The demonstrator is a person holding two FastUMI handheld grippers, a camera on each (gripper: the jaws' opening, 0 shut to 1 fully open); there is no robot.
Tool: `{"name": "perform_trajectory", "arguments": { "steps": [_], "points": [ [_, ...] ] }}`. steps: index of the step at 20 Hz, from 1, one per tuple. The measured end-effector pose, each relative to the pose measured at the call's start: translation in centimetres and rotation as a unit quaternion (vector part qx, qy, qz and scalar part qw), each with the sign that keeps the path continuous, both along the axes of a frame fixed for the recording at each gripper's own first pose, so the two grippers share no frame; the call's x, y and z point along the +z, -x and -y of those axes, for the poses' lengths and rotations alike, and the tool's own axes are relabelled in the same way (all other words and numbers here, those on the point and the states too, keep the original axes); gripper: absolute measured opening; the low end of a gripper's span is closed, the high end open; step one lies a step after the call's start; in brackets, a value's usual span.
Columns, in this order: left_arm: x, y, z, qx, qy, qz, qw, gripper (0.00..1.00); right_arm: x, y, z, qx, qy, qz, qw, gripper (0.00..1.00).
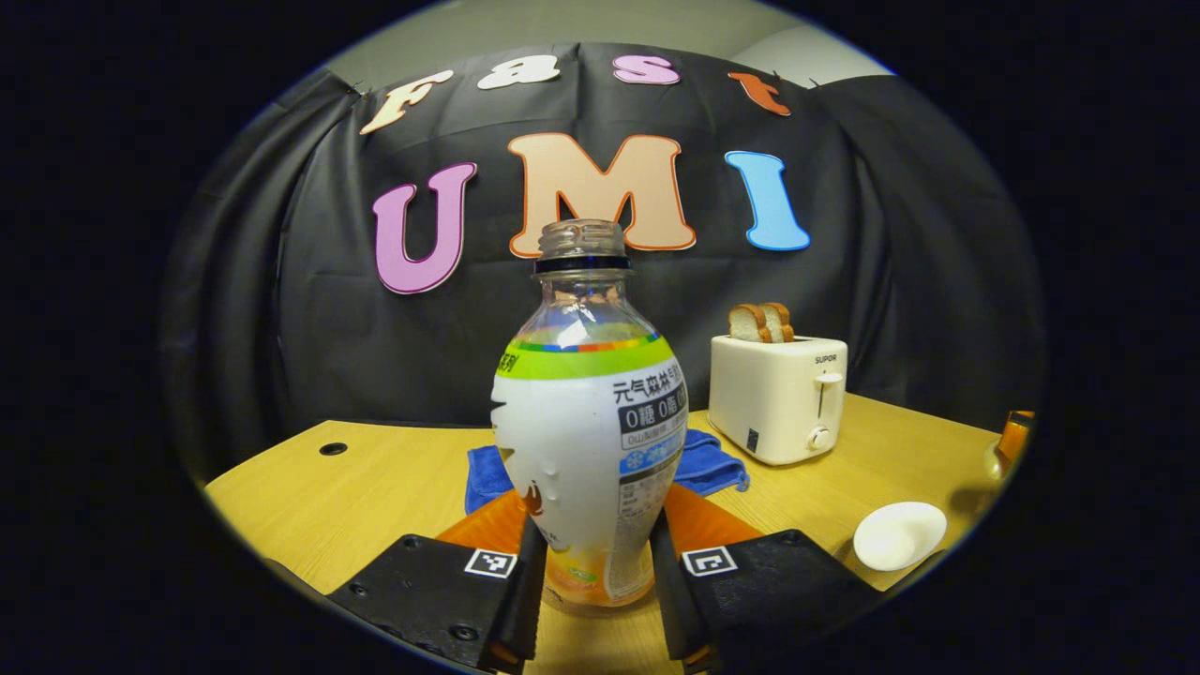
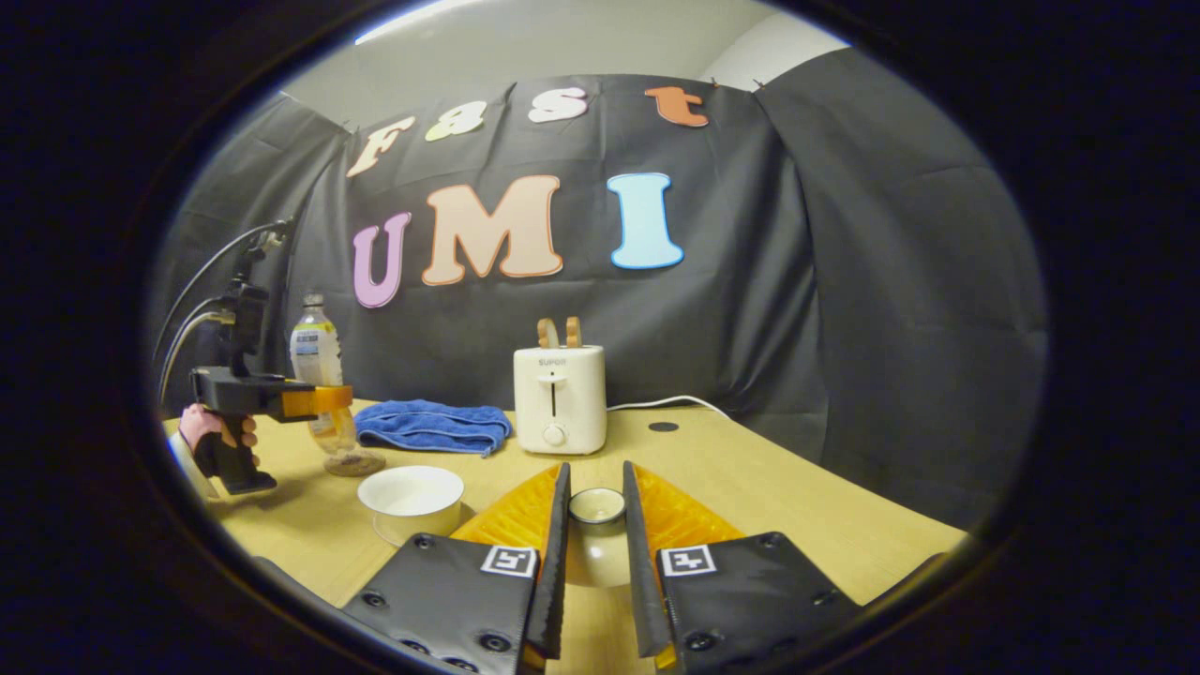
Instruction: Open the teacup lid with one hand, grasp the water bottle and pour water into the teacup with the other hand; after pouring, place the water bottle on the coaster and then close the teacup lid.
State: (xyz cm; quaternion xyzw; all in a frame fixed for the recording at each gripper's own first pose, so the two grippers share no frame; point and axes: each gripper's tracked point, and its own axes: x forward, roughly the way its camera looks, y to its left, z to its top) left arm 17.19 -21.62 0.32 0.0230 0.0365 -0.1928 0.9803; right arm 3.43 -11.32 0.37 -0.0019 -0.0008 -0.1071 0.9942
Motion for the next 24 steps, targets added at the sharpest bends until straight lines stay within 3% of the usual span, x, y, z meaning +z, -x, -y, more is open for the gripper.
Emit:
{"name": "perform_trajectory", "arguments": {
  "steps": [11, 15, 20, 24],
  "points": [
    [-2.8, -0.5, 0.5, -0.008, -0.004, -0.029, 1.000, 0.54, 0.0, 0.0, 0.2, -0.005, 0.000, 0.001, 1.000, 0.35],
    [-2.9, -0.5, 0.7, -0.012, -0.005, -0.032, 0.999, 0.63, 0.0, 0.0, 0.1, -0.005, 0.000, 0.001, 1.000, 0.35],
    [-2.9, -0.3, 0.5, -0.012, 0.001, -0.033, 0.999, 0.66, 0.0, 0.0, 0.2, -0.005, 0.000, 0.001, 1.000, 0.35],
    [-2.8, 0.1, 0.5, -0.016, 0.013, -0.033, 0.999, 0.79, 0.0, 0.0, 0.1, -0.005, 0.000, 0.001, 1.000, 0.35]
  ]
}}
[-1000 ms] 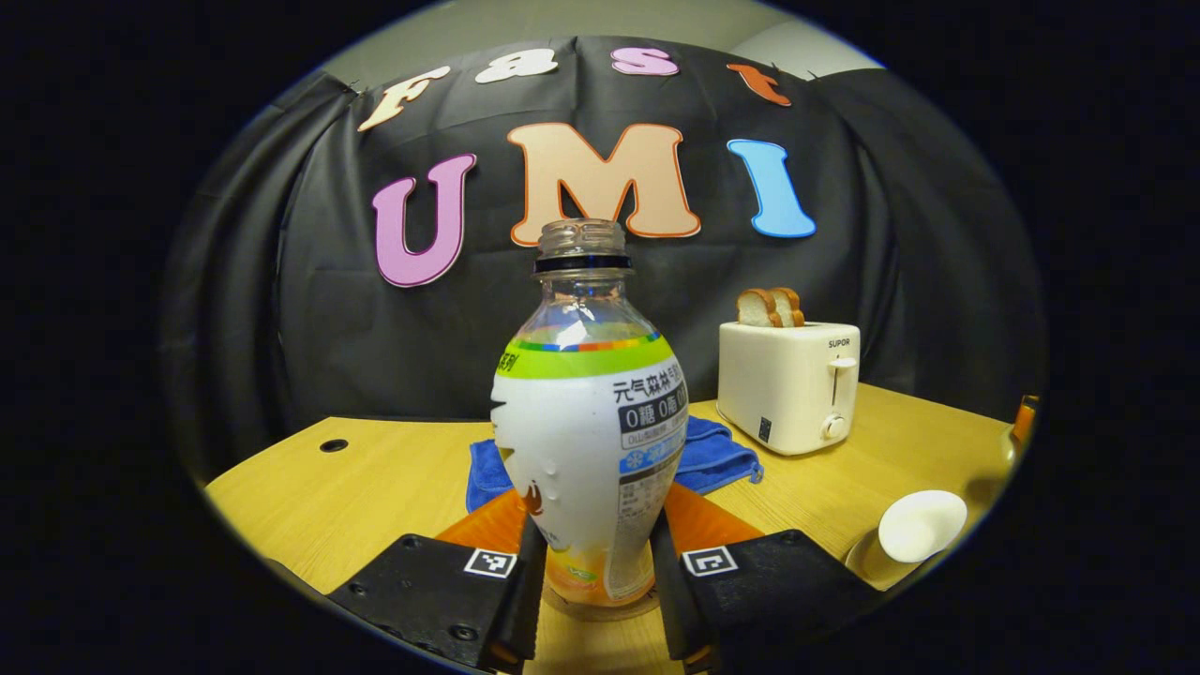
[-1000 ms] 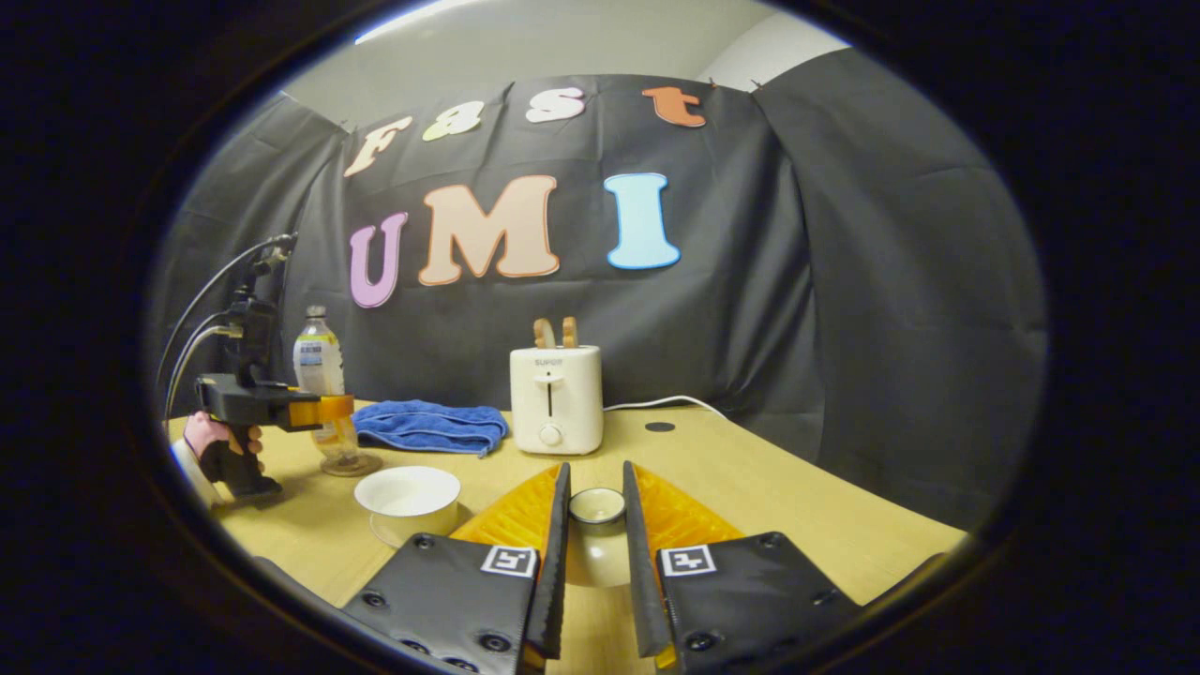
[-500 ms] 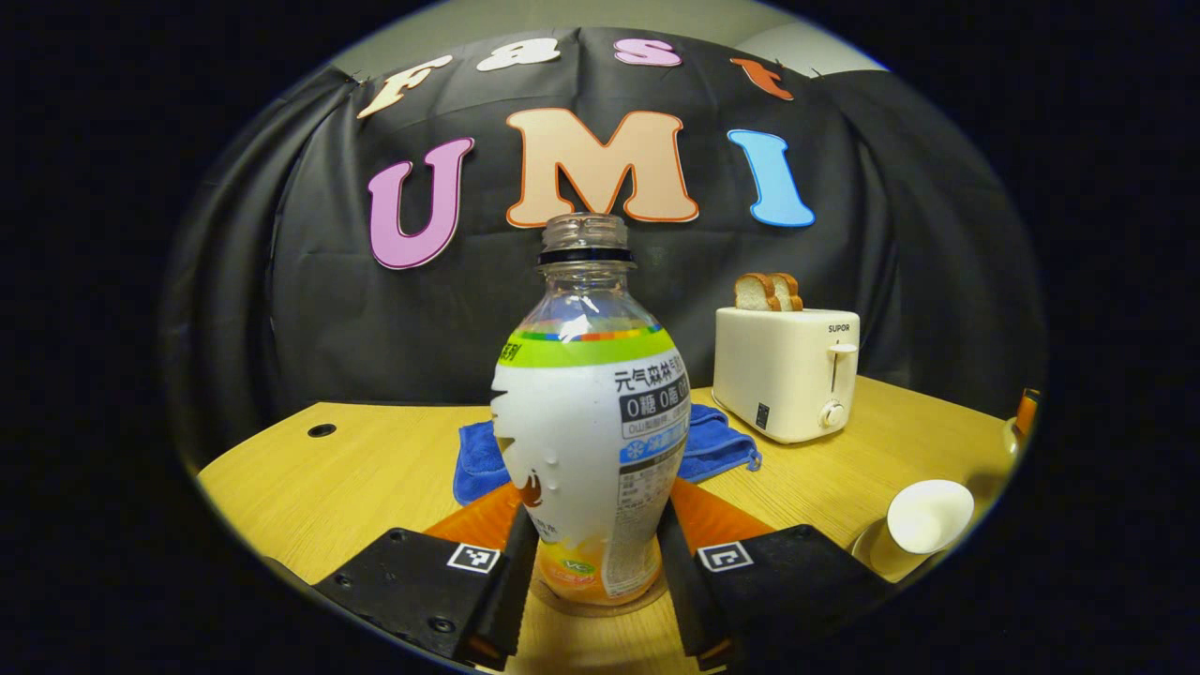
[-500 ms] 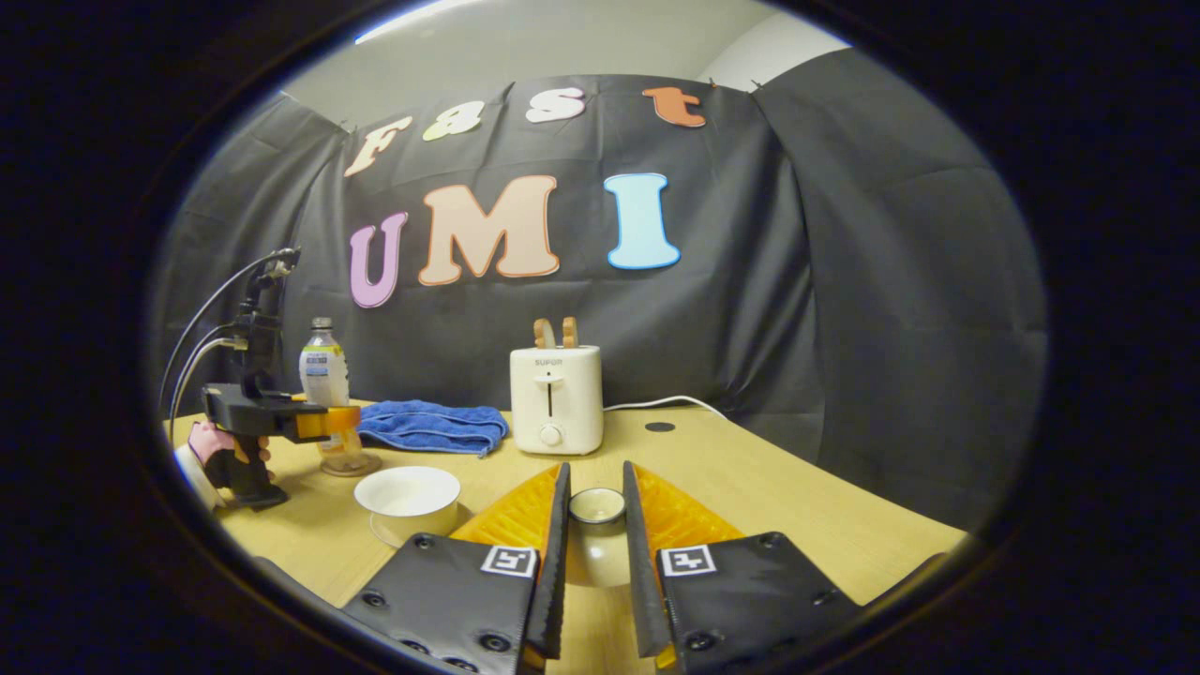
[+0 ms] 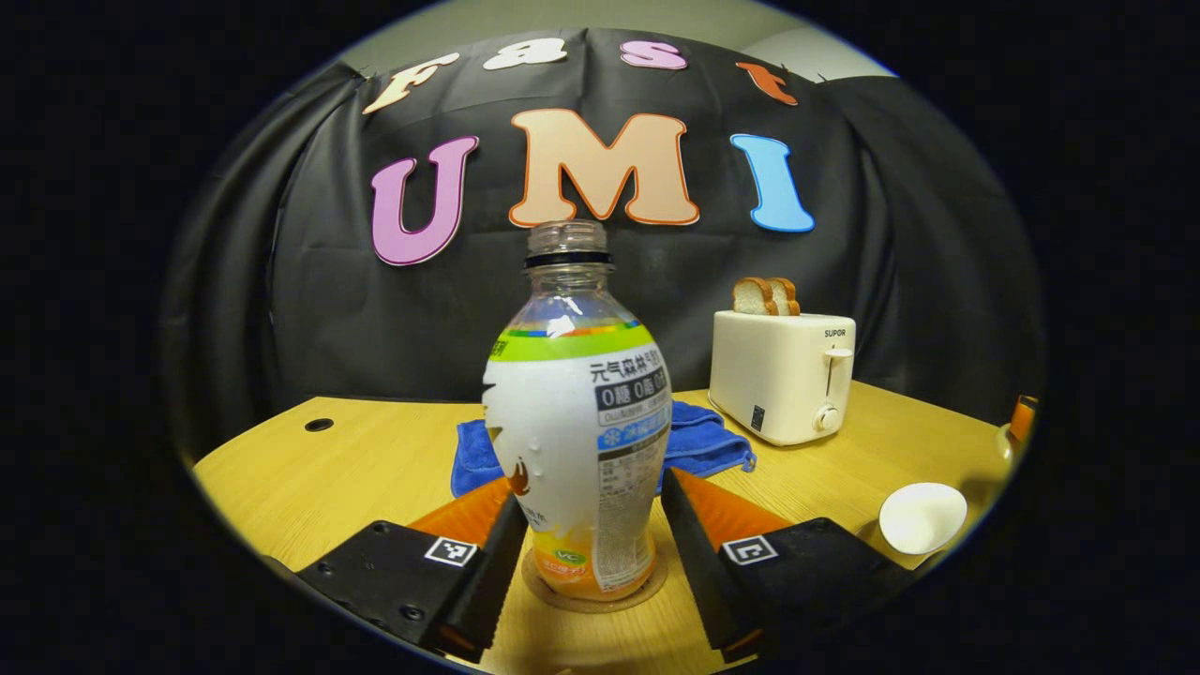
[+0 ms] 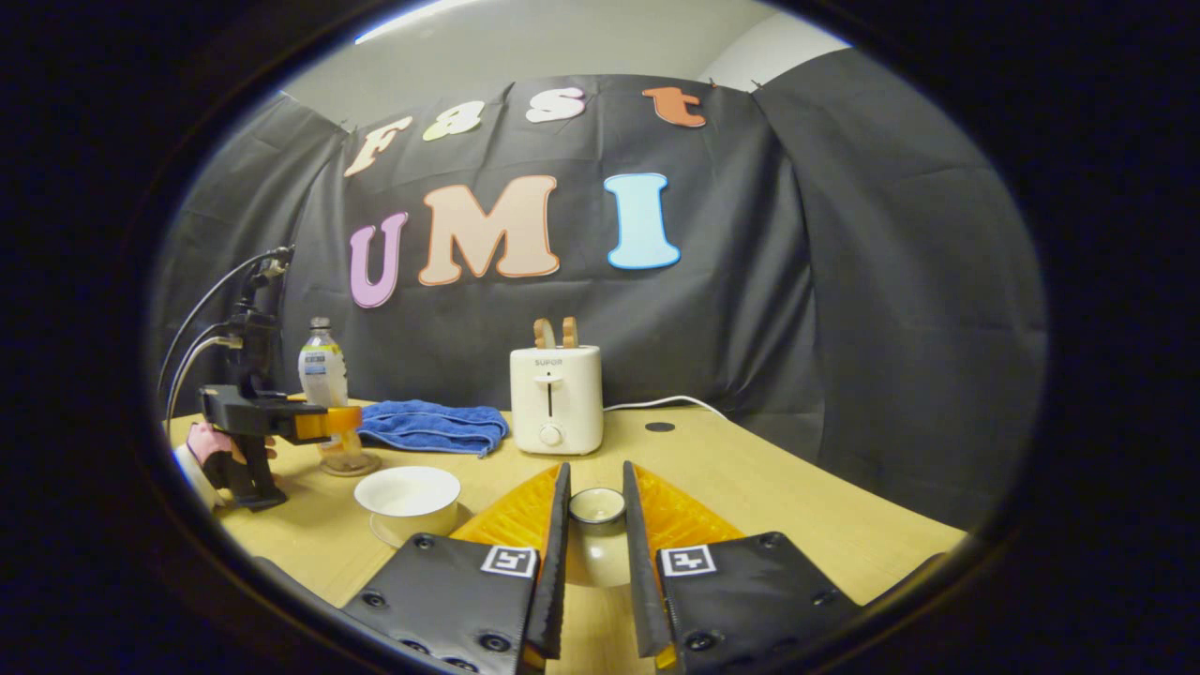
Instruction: Open the teacup lid with one hand, grasp the water bottle and pour water into the teacup with the other hand; after pouring, place the water bottle on the coaster and then close the teacup lid.
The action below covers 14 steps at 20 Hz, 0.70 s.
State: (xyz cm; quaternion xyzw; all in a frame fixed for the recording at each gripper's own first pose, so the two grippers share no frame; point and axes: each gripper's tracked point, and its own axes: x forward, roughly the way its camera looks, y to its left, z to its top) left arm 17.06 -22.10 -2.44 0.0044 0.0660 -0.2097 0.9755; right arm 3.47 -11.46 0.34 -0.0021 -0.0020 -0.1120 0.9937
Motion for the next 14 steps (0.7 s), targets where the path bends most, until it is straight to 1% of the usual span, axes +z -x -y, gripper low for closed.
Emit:
{"name": "perform_trajectory", "arguments": {
  "steps": [1, 3, 6, 9, 14],
  "points": [
    [0.1, 0.2, 0.1, -0.004, 0.001, 0.003, 1.000, 0.88, 0.1, 0.0, 0.0, 0.000, 0.000, 0.000, 1.000, 0.35],
    [0.5, 0.6, 0.1, -0.012, 0.001, 0.012, 1.000, 0.94, 0.0, 0.0, 0.1, -0.002, 0.000, 0.000, 1.000, 0.35],
    [1.3, 1.4, -0.2, -0.019, 0.010, 0.038, 0.999, 0.95, 0.0, 0.0, 0.1, -0.002, 0.000, 0.000, 1.000, 0.35],
    [2.5, 2.1, -0.8, -0.015, 0.026, 0.067, 0.997, 0.94, 0.0, 0.0, 0.0, -0.002, 0.000, 0.000, 1.000, 0.35],
    [2.2, 3.9, -2.4, -0.006, 0.023, 0.063, 0.998, 0.94, 0.0, 0.0, 0.2, -0.006, 0.001, 0.000, 1.000, 0.35]
  ]
}}
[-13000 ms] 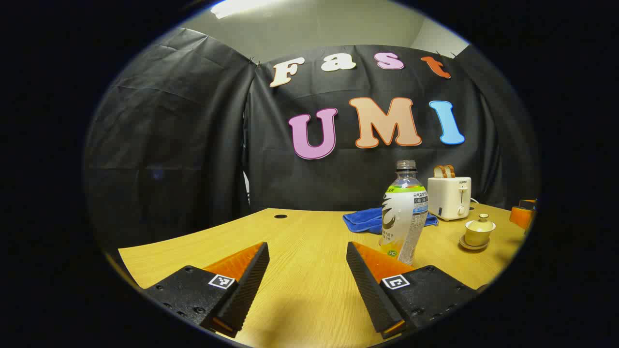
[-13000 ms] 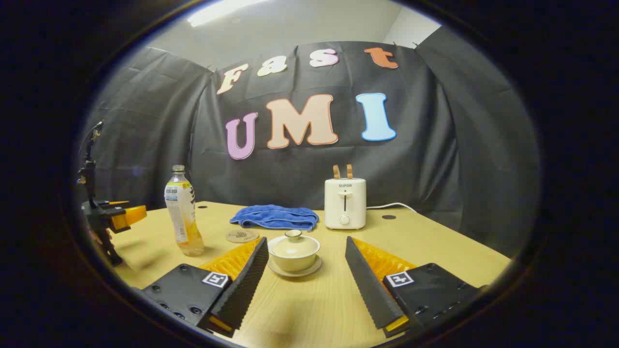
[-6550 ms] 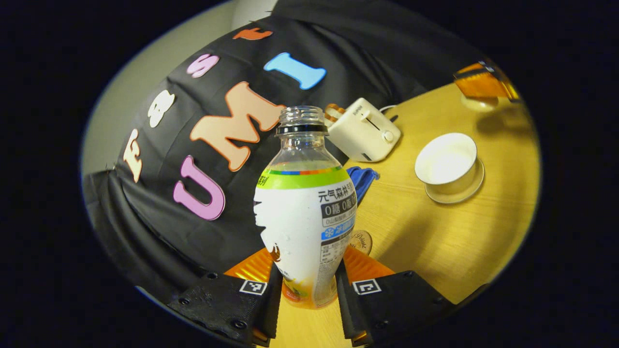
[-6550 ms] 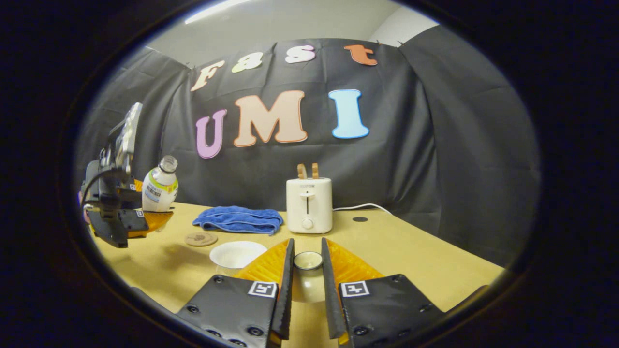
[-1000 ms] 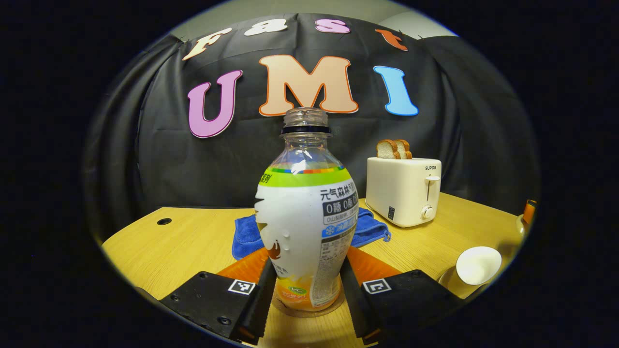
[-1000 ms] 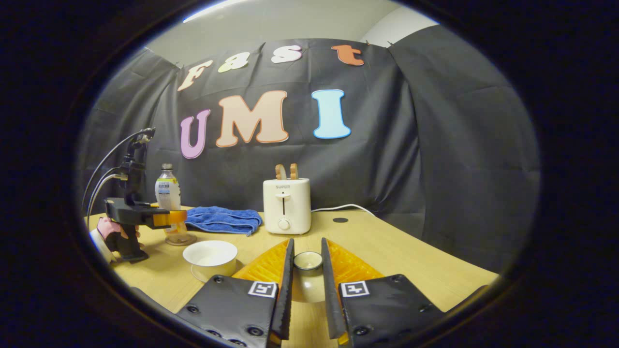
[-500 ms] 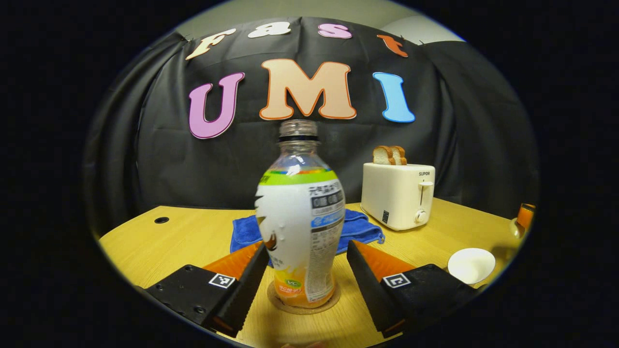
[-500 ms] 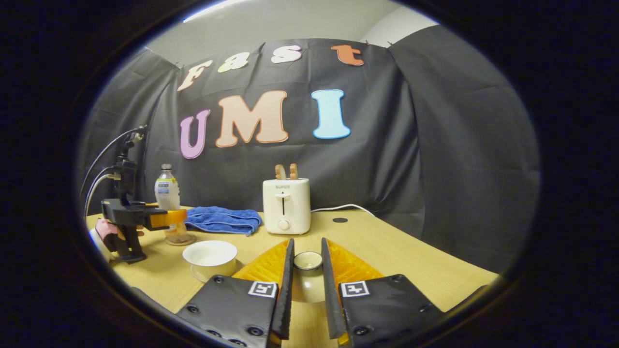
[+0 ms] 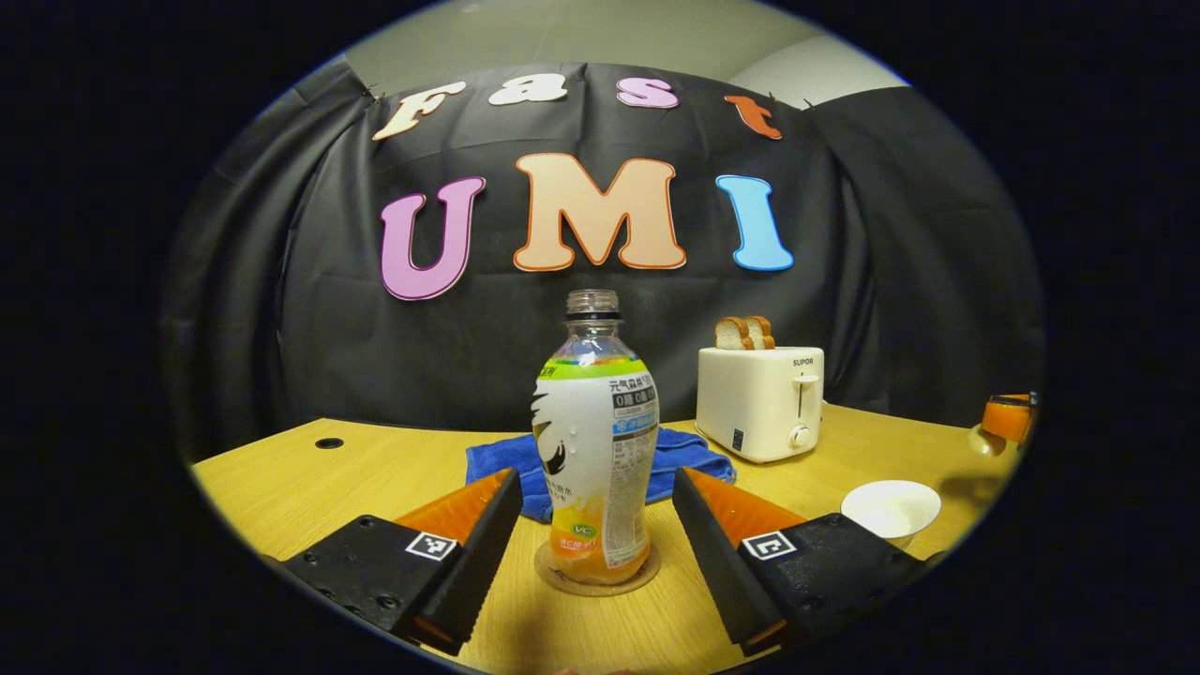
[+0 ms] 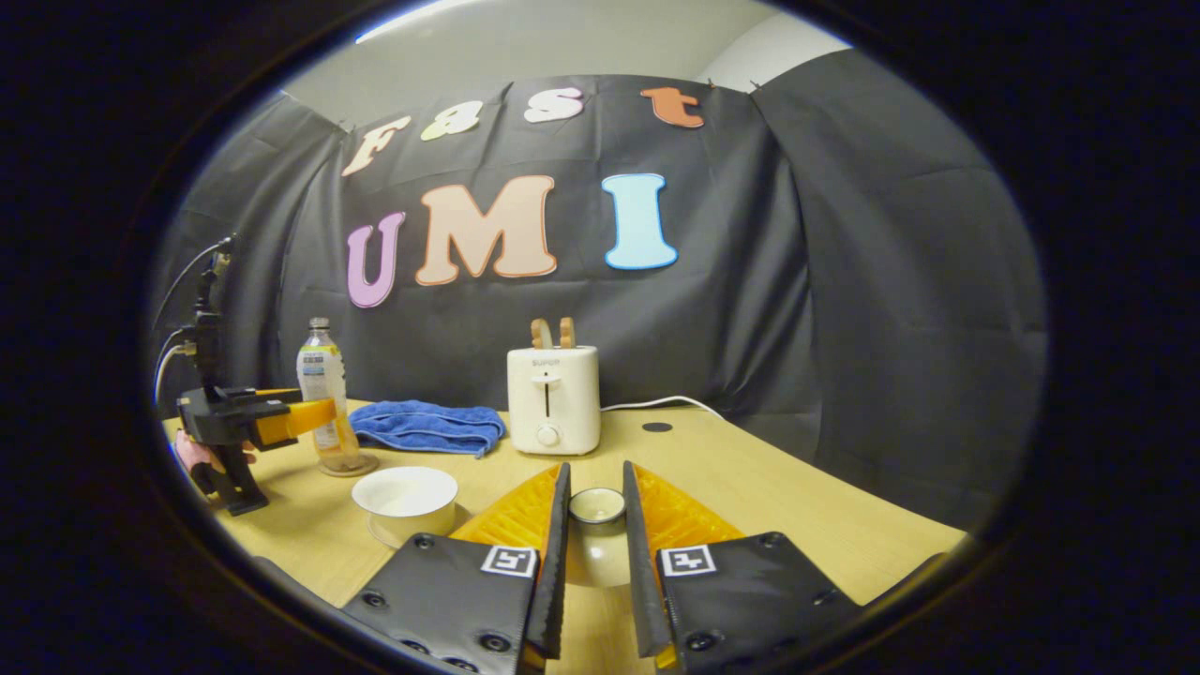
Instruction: Open the teacup lid with one hand, grasp the water bottle and pour water into the teacup with the other hand; after pouring, place the water bottle on the coaster and then close the teacup lid.
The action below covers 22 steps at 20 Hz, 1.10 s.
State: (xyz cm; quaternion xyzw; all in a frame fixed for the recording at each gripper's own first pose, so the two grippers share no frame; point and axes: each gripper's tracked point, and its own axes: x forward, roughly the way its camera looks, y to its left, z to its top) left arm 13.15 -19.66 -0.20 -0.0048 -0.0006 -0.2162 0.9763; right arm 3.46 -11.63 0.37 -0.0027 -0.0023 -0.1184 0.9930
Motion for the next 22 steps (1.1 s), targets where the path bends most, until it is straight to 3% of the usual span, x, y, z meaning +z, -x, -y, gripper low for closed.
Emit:
{"name": "perform_trajectory", "arguments": {
  "steps": [11, 17, 19, 22],
  "points": [
    [0.2, 5.2, -7.9, 0.085, -0.001, 0.004, 0.996, 0.94, -0.2, -1.4, -3.9, 0.034, 0.000, -0.002, 0.999, 0.35],
    [0.1, 6.2, -11.3, 0.156, -0.003, 0.004, 0.988, 0.94, -0.5, -3.9, -8.8, 0.097, -0.002, -0.006, 0.995, 0.35],
    [0.0, 6.6, -11.6, 0.166, -0.003, 0.003, 0.986, 0.94, -0.6, -4.9, -11.1, 0.140, -0.003, -0.008, 0.990, 0.35],
    [0.1, 6.6, -11.7, 0.168, -0.003, 0.003, 0.986, 0.94, -0.7, -6.1, -12.7, 0.171, -0.004, -0.012, 0.985, 0.35]
  ]
}}
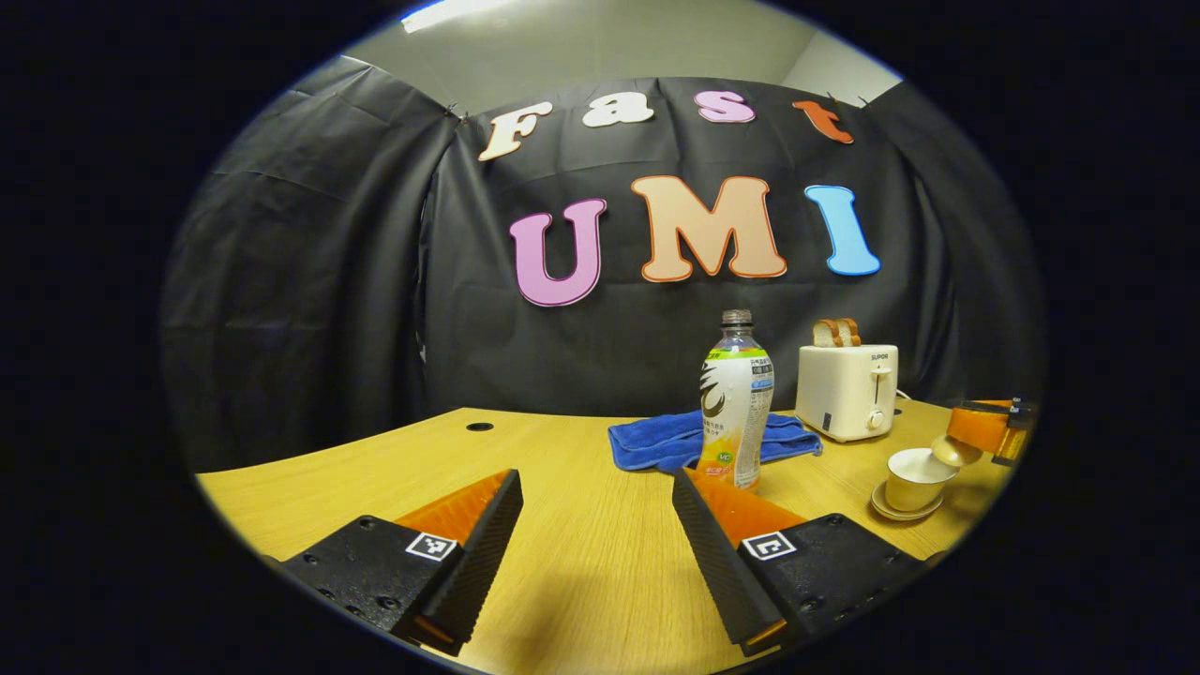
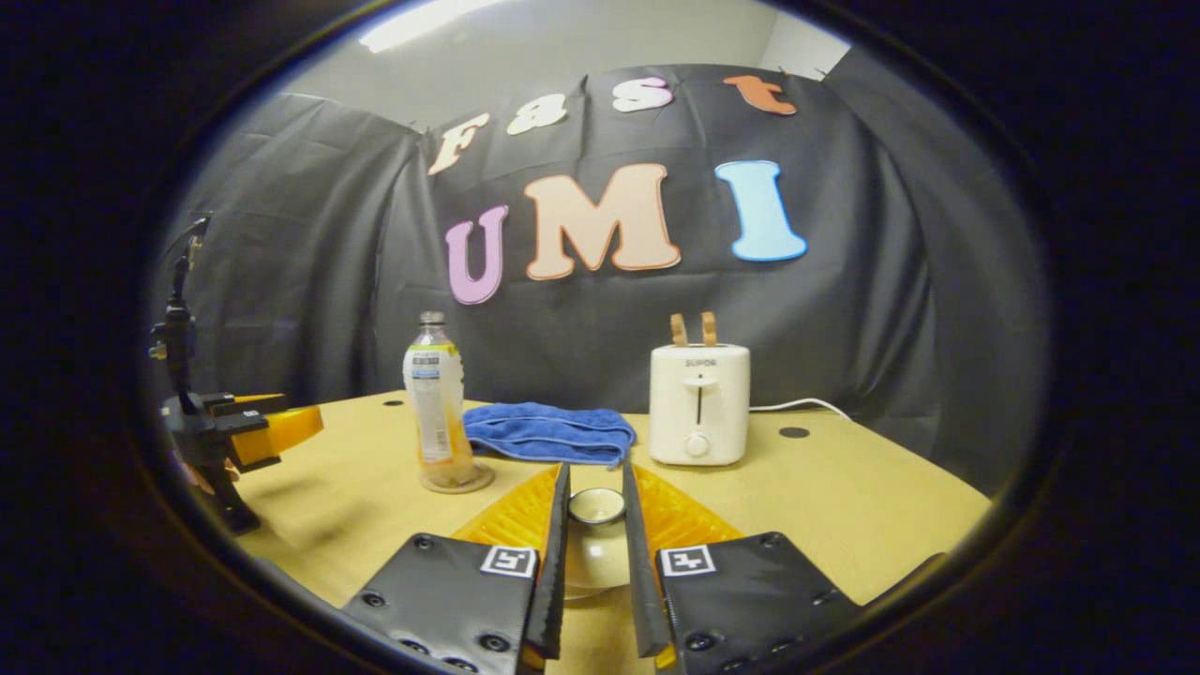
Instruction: Open the teacup lid with one hand, grasp the water bottle and pour water into the teacup with the other hand; after pouring, place the water bottle on the coaster and then close the teacup lid.
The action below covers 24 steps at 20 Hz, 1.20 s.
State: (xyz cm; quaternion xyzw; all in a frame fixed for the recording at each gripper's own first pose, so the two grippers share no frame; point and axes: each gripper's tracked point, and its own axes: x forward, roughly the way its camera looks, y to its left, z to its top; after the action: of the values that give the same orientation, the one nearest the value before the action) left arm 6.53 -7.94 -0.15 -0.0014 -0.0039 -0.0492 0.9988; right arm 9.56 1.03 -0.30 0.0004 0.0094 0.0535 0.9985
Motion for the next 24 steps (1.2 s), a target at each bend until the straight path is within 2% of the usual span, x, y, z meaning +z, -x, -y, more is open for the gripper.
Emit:
{"name": "perform_trajectory", "arguments": {
  "steps": [7, 17, 18, 23, 24],
  "points": [
    [-0.1, 0.2, 0.0, -0.003, 0.000, 0.000, 1.000, 0.94, -0.9, -1.5, -2.1, 0.038, 0.005, -0.025, 0.999, 0.33],
    [-0.1, 0.1, -0.2, -0.004, 0.001, 0.000, 1.000, 0.94, -2.2, -2.2, -2.4, 0.042, 0.013, -0.067, 0.997, 0.35],
    [0.0, 0.1, -0.1, -0.004, 0.001, 0.000, 1.000, 0.94, -2.3, -2.2, -2.4, 0.042, 0.013, -0.068, 0.997, 0.33],
    [0.0, 0.1, -0.1, -0.004, 0.001, 0.000, 1.000, 0.94, -2.3, -2.2, -2.5, 0.047, 0.013, -0.069, 0.996, 0.35],
    [-0.1, 0.1, -0.2, -0.004, 0.001, 0.000, 1.000, 0.94, -2.2, -2.0, -2.7, 0.052, 0.012, -0.068, 0.996, 0.43]
  ]
}}
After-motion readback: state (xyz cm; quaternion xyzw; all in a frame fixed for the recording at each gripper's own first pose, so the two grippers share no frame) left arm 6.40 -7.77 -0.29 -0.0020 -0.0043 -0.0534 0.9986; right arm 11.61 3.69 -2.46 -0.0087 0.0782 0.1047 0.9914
